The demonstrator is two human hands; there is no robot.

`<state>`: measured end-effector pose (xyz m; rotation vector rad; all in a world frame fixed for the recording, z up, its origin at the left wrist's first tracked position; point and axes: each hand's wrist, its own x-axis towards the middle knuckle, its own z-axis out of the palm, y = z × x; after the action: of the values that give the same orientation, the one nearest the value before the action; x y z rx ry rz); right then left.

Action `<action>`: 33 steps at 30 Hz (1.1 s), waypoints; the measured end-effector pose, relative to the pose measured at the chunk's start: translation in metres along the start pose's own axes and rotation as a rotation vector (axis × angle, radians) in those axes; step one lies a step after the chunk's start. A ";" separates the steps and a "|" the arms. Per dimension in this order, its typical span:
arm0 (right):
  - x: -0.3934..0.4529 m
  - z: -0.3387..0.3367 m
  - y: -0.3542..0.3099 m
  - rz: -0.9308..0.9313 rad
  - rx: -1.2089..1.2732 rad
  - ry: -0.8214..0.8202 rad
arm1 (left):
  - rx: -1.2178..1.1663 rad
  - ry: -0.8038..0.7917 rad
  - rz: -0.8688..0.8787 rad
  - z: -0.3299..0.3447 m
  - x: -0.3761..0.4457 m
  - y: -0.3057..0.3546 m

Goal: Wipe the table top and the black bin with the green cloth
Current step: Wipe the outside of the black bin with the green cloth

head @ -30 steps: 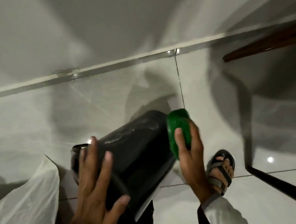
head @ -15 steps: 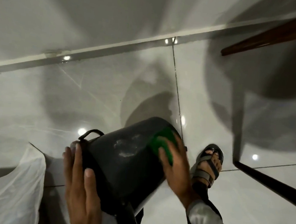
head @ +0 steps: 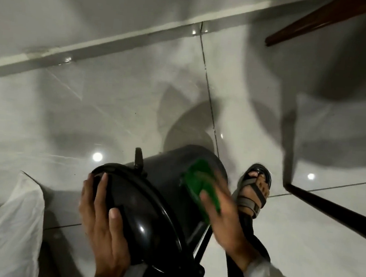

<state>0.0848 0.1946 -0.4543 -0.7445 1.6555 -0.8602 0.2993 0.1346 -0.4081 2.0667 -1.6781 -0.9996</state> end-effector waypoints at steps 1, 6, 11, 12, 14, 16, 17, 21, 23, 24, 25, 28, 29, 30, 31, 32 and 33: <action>0.019 -0.002 0.011 0.161 0.055 0.121 | 0.018 -0.014 0.016 0.002 -0.001 0.002; 0.056 0.001 0.007 0.378 0.083 0.174 | 0.035 -0.027 0.063 0.001 -0.003 -0.003; -0.046 0.031 -0.027 -0.217 -0.049 -0.279 | -0.160 -0.035 -0.093 -0.018 0.010 -0.035; -0.048 0.024 -0.016 -0.188 -0.110 -0.246 | -0.170 -0.049 -0.089 -0.021 0.011 -0.036; -0.023 0.013 0.012 -0.023 -0.168 -0.045 | -0.142 -0.079 -0.043 -0.020 0.014 -0.035; 0.028 0.003 0.031 0.268 -0.140 0.169 | -0.087 -0.112 -0.022 -0.020 0.014 -0.032; 0.053 0.002 0.032 0.388 -0.131 0.203 | -0.058 -0.120 -0.016 -0.019 0.014 -0.030; 0.069 0.038 -0.014 0.105 -0.204 -0.007 | 0.003 -0.109 -0.040 -0.016 0.007 -0.023; 0.030 0.056 -0.039 -0.135 -0.134 -0.088 | 0.032 -0.137 -0.018 -0.017 0.006 -0.021; 0.010 0.058 -0.041 -0.211 -0.090 -0.100 | 0.050 -0.156 0.004 -0.017 0.005 -0.021; -0.003 0.052 -0.034 -0.246 -0.062 -0.099 | 0.071 -0.175 0.047 -0.017 0.003 -0.021; 0.001 0.010 0.011 -0.046 -0.085 -0.019 | 0.177 -0.239 0.224 -0.010 -0.003 -0.013; 0.012 -0.001 0.028 0.094 -0.085 0.039 | 0.218 -0.252 0.269 -0.008 -0.005 -0.010; 0.025 -0.008 0.044 0.249 -0.062 0.100 | 0.256 -0.261 0.313 -0.005 -0.007 -0.005; 0.040 -0.012 0.057 0.393 -0.023 0.138 | 0.290 -0.268 0.357 -0.001 -0.010 -0.003; 0.054 -0.010 0.065 0.507 0.008 0.144 | 0.318 -0.277 0.396 0.001 -0.013 -0.001; 0.062 -0.006 0.067 0.560 0.025 0.132 | 0.334 -0.284 0.427 0.002 -0.015 0.000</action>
<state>0.0613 0.1806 -0.5419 -0.1824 1.8366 -0.5332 0.2971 0.1492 -0.4050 1.6765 -2.4443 -0.9486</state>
